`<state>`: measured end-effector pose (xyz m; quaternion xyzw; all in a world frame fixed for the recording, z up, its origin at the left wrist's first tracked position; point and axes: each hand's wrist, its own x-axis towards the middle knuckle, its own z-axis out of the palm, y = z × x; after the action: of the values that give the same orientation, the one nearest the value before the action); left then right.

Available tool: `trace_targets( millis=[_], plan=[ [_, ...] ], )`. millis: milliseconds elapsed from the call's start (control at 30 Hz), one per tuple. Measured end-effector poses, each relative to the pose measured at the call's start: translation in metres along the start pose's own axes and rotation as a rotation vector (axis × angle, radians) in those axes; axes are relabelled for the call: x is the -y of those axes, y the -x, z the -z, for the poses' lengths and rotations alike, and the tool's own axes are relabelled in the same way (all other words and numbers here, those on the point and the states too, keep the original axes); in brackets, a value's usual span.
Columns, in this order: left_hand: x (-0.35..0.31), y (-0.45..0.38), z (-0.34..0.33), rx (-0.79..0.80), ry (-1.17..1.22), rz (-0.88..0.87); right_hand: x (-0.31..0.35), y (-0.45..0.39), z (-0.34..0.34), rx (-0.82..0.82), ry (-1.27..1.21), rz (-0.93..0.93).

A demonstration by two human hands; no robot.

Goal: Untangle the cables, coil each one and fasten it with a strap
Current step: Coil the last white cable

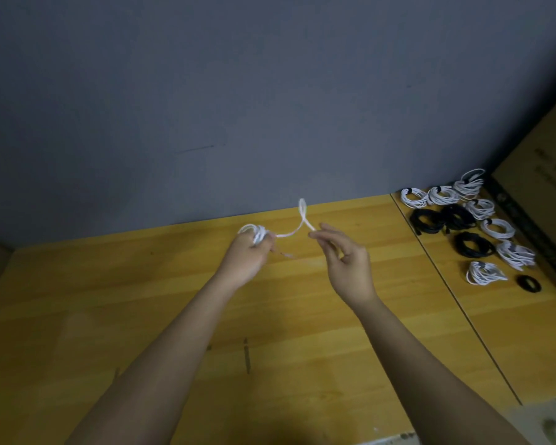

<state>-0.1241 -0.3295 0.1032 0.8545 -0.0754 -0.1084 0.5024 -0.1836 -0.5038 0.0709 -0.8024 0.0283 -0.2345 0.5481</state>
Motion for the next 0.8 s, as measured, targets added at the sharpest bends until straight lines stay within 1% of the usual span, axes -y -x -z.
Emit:
trace_targets(
  millis=[67, 100, 133, 167, 233, 267, 300, 333, 400, 433, 500, 533, 567, 633, 667, 733, 767, 800],
  plan=[
    [0.008, -0.004, 0.008, -0.122, -0.054, 0.046, -0.001, -0.007, 0.011, -0.095, -0.093, -0.1],
    [0.012, -0.006, 0.013, -0.159, -0.067, 0.077, -0.006, -0.009, 0.018, -0.12, -0.054, -0.127],
    [0.016, -0.008, 0.019, -0.182, -0.066, 0.108, -0.013, -0.012, 0.026, -0.114, 0.038, -0.162],
    [0.018, -0.009, 0.023, -0.2, -0.06, 0.123, -0.021, -0.014, 0.032, -0.072, 0.183, -0.208],
    [0.019, -0.013, 0.027, -0.194, -0.073, 0.11, -0.033, -0.019, 0.037, 0.085, 0.546, -0.303],
    [0.019, -0.015, 0.026, -0.165, -0.096, 0.093, -0.033, -0.021, 0.035, 0.16, 0.673, -0.301],
    [0.017, -0.016, 0.024, -0.126, -0.133, 0.071, -0.029, -0.024, 0.028, 0.2, 0.725, -0.232],
    [0.015, -0.017, 0.022, -0.076, -0.185, 0.049, -0.019, -0.025, 0.019, 0.216, 0.71, -0.12],
    [0.008, -0.015, 0.015, 0.007, -0.279, -0.006, 0.0, -0.02, -0.004, 0.276, 0.593, 0.094],
    [0.005, -0.013, 0.012, 0.032, -0.291, -0.033, 0.007, -0.013, -0.017, 0.355, 0.525, 0.113],
    [-0.002, -0.006, 0.007, 0.103, -0.208, -0.053, 0.009, 0.003, -0.035, 0.526, 0.377, 0.015],
    [-0.005, -0.002, 0.007, 0.156, -0.134, -0.04, 0.005, 0.008, -0.042, 0.547, 0.298, -0.029],
    [-0.009, 0.003, 0.007, 0.213, -0.056, -0.015, 0.003, 0.012, -0.046, 0.519, 0.208, -0.055],
    [-0.015, 0.01, 0.009, 0.303, 0.103, 0.044, -0.002, 0.017, -0.05, 0.394, 0.032, -0.086],
    [-0.017, 0.013, 0.011, 0.326, 0.159, 0.058, -0.005, 0.019, -0.05, 0.334, -0.017, -0.105],
    [-0.019, 0.017, 0.016, 0.336, 0.213, 0.069, -0.013, 0.02, -0.045, 0.275, 0.0, -0.104],
    [-0.019, 0.018, 0.019, 0.331, 0.227, 0.074, -0.018, 0.018, -0.04, 0.277, 0.078, -0.058],
    [-0.017, 0.019, 0.021, 0.327, 0.229, 0.081, -0.023, 0.015, -0.034, 0.276, 0.195, 0.029]
  ],
)
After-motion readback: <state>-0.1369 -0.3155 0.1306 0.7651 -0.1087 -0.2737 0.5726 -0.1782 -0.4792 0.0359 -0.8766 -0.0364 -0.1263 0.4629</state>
